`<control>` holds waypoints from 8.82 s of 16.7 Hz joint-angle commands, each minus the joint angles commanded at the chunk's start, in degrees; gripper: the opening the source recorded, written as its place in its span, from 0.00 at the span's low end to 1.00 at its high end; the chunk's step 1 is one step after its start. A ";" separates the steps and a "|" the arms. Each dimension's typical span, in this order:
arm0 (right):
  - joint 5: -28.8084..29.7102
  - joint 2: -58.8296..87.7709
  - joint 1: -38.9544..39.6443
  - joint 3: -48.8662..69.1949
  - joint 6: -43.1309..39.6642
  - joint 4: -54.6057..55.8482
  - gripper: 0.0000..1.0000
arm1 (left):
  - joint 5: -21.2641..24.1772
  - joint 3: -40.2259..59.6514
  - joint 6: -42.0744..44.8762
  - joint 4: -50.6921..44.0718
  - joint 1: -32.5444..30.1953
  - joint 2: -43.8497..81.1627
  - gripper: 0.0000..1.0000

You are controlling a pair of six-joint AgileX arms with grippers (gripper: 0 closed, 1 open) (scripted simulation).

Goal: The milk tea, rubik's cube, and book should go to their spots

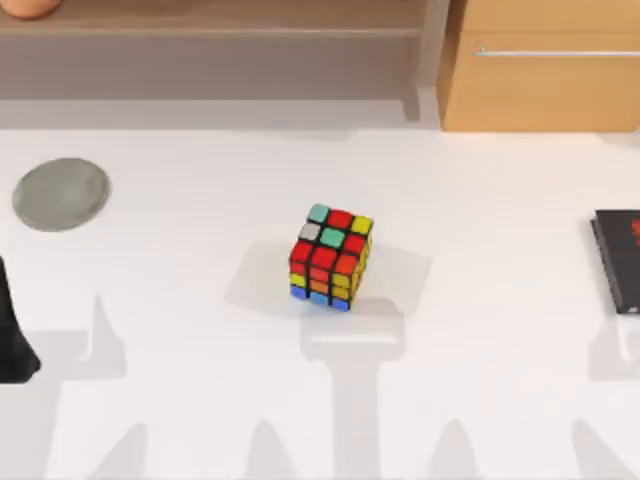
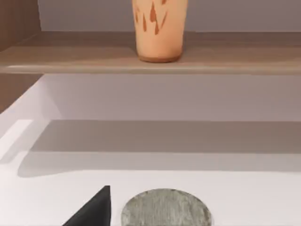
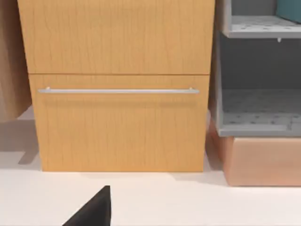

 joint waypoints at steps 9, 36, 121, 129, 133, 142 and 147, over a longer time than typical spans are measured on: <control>0.00 0.00 0.00 0.00 0.00 0.00 1.00 | 1.15 9.60 0.07 8.68 0.62 16.58 1.00; 0.00 0.00 0.00 0.00 0.00 0.00 1.00 | 6.13 54.88 0.27 48.75 3.48 103.73 1.00; 0.00 0.00 0.00 0.00 0.00 0.00 1.00 | 4.55 37.89 0.46 81.68 2.17 121.55 0.00; 0.00 0.00 0.00 0.00 0.00 0.00 1.00 | 4.55 37.89 0.46 81.68 2.17 121.55 0.45; 0.00 0.00 0.00 0.00 0.00 0.00 1.00 | 4.55 37.89 0.46 81.68 2.17 121.55 0.75; 0.00 0.00 0.00 0.00 0.00 0.00 1.00 | 4.55 37.89 0.46 81.68 2.17 121.55 1.00; 0.00 0.00 0.00 0.00 0.00 0.00 1.00 | 4.62 36.91 0.46 82.51 2.32 121.04 1.00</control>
